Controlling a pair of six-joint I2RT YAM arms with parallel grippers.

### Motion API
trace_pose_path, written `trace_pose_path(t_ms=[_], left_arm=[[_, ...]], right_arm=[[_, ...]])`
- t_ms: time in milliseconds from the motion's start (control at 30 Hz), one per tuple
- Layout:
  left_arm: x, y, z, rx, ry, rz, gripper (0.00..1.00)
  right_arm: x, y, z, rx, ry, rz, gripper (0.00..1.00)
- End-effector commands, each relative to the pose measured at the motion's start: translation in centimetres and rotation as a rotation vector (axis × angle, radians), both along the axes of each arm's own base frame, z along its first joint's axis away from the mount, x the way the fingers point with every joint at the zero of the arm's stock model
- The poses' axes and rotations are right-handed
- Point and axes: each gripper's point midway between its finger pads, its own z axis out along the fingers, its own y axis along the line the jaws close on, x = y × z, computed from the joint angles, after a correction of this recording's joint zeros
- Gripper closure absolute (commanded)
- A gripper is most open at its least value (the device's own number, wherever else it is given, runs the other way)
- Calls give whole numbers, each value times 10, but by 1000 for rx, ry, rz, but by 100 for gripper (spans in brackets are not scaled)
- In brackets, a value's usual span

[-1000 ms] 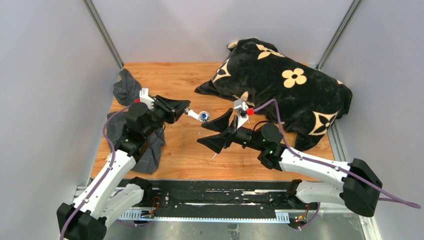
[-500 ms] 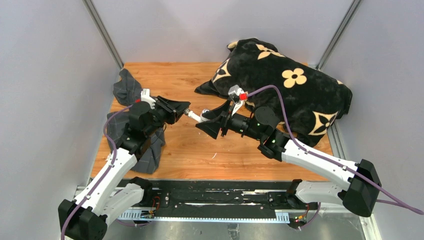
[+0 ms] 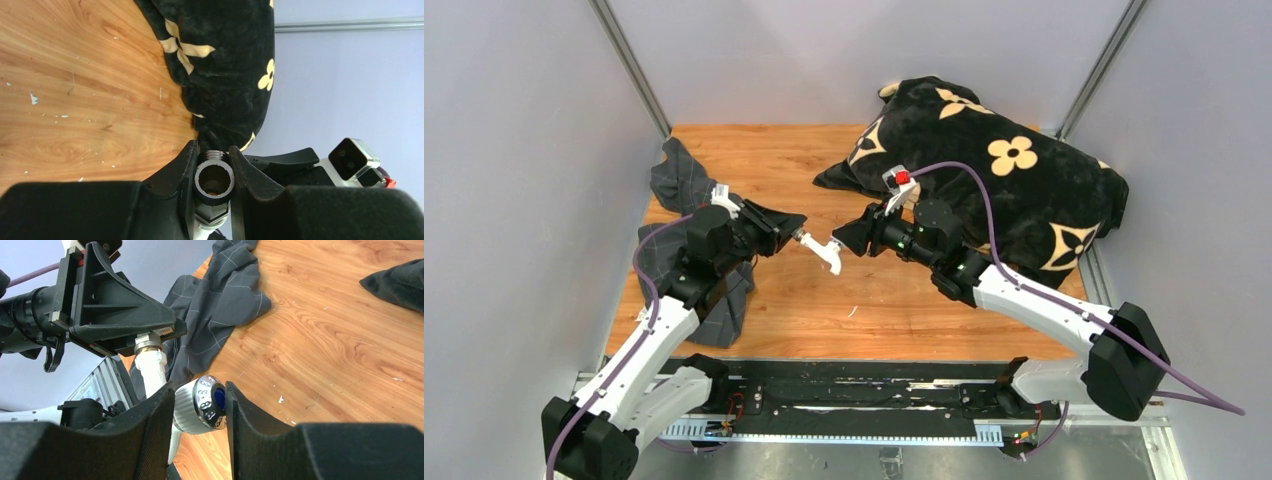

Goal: Install the water faucets

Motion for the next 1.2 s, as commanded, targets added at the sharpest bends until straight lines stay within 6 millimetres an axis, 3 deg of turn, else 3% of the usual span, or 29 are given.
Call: trace_pose_path(t_ms=[0,133,267,367,467,800,900,1167], left_arm=[[-3,-5,56,-105,-159,-25,100],[-3,-6,55,-108,-158,-31,100],[-4,-7,54,-110,-152,-33,100],[-3,-6,54,-104,-153,-27,100],[-2,-4,54,-70,-160,-21,100],[0,-5,49,-61,-144,-25,100],[0,-5,47,-60,-139,-25,100],[-1,-5,45,-51,-139,-29,100]], right_arm=[[1,-11,-41,-182,80,-17,63],[3,-22,-30,-186,67,-27,69],[6,-44,-11,-235,-35,-84,57],[4,-56,3,-255,-101,-107,54],[-3,-59,15,-238,-140,-100,66],[-43,-21,66,-108,-304,78,99],[-47,-11,66,-127,-326,106,99],[-30,-2,38,-207,-264,61,100]])
